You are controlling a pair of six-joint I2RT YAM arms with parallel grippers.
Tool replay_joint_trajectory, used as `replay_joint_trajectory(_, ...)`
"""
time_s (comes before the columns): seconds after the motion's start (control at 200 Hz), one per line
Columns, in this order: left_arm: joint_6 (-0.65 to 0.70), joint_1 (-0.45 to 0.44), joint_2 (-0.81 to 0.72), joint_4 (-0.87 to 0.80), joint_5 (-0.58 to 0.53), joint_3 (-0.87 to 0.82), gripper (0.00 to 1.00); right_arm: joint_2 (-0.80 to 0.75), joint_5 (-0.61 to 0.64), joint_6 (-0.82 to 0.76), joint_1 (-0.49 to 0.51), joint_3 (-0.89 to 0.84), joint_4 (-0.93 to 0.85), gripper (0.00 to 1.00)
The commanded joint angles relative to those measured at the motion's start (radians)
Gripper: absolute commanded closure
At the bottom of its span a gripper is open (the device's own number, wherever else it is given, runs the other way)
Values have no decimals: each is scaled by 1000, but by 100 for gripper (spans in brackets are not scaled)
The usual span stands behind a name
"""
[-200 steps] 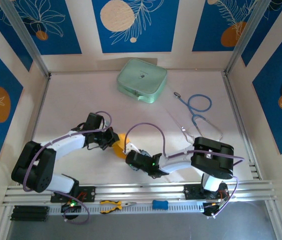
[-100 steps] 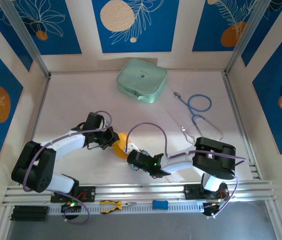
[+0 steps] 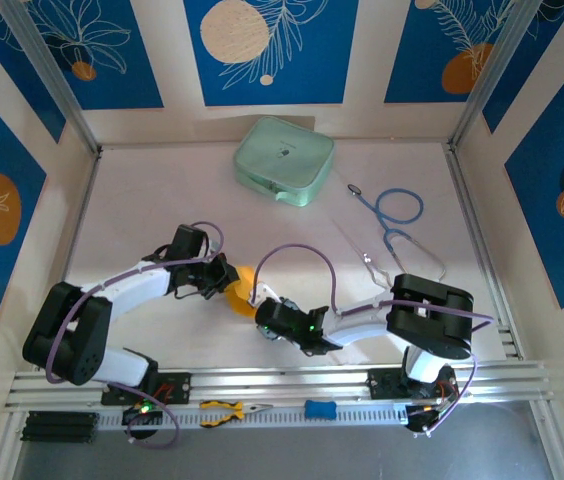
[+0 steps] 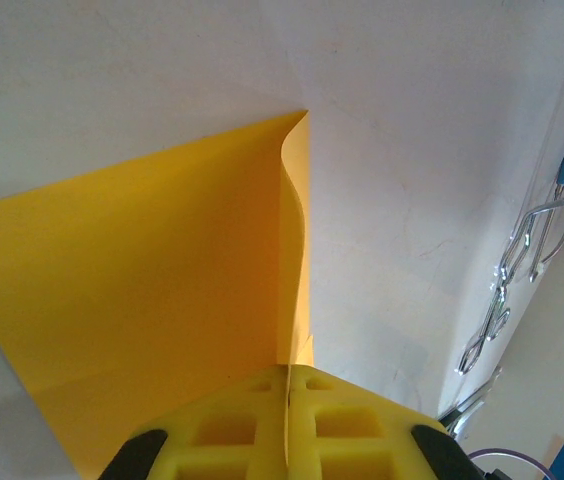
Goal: Fold a paper plane with a square sheet of paper (pick it up from the middle)
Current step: Perform the fourth fold on the wing at the bottom-center of the table.
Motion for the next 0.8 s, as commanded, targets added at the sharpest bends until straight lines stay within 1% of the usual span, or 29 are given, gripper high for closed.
replay_joint_trajectory(0.0,0,-6,2,-14,2,17,100,-25,-7,15,-5,-10,21,80)
replay_joint_trajectory(0.225,5,-3,1,-22,-5,20,100,-30,-4,19,-8,-11,17,84)
replay_joint_trajectory(0.315,10,-2,1,-30,-7,25,97,-30,-16,24,-10,-11,16,86)
replay_joint_trajectory(0.4,18,1,-6,-43,-13,31,88,-32,-30,38,-14,-9,9,87)
replay_joint_trajectory(0.455,29,4,-20,-56,-29,32,79,-30,-50,54,-18,-7,3,87)
replay_joint_trajectory(0.5,42,6,-37,-64,-44,31,75,-25,-76,70,-24,-5,5,88)
replay_joint_trajectory(0.53,51,6,-53,-78,-67,32,70,-18,-88,85,-26,-4,9,90)
replay_joint_trajectory(0.58,68,7,-78,-111,-102,35,60,-5,-103,113,-28,-2,11,91)
replay_joint_trajectory(0.67,96,14,-113,-169,-146,47,50,9,-112,160,-28,-3,11,91)
replay_joint_trajectory(0.795,116,18,-137,-212,-175,58,44,11,-164,175,-41,-11,47,91)
